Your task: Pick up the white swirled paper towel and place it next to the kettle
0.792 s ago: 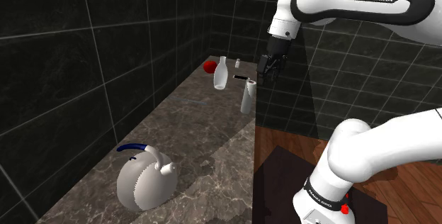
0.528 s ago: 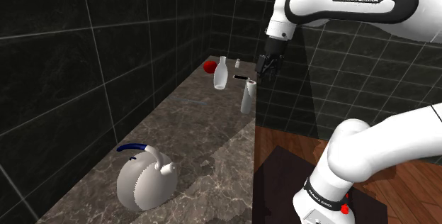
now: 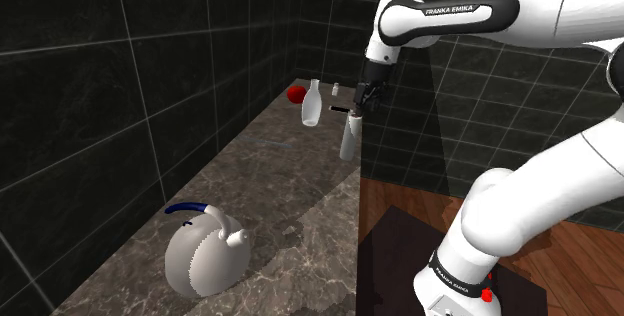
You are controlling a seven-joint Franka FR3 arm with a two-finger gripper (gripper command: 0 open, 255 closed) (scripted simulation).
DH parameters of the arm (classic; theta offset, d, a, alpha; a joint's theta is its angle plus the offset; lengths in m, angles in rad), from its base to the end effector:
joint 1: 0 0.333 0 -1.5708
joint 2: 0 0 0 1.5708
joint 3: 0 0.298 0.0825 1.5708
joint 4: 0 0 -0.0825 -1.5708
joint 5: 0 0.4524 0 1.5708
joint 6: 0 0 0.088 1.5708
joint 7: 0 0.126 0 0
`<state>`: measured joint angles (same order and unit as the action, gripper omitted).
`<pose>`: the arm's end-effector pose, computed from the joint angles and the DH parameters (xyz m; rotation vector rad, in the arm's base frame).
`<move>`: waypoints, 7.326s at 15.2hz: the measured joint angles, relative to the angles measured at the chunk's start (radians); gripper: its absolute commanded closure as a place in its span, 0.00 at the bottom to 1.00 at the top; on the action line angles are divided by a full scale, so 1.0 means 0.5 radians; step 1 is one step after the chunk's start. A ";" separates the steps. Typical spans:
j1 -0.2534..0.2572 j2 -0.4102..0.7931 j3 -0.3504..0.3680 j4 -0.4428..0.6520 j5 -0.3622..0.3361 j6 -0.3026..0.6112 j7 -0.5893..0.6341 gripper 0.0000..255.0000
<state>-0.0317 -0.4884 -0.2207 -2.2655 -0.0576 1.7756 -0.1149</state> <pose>0.4648 -0.1305 0.4907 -3.0900 0.1543 0.0044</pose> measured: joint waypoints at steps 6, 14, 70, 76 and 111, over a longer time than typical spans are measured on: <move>-0.023 0.401 -0.167 0.223 -0.006 0.169 -0.239 0.00; -0.085 0.995 -0.335 0.665 0.119 0.288 -0.576 0.00; -0.226 1.463 -0.399 1.545 0.267 -0.156 -0.818 1.00; -0.240 1.488 -0.402 1.738 0.276 -0.326 -0.820 1.00; 0.137 1.137 -0.282 1.993 0.138 -0.910 -0.333 1.00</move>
<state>0.0366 0.0803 -0.3616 -1.2688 0.0112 1.3206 -0.2815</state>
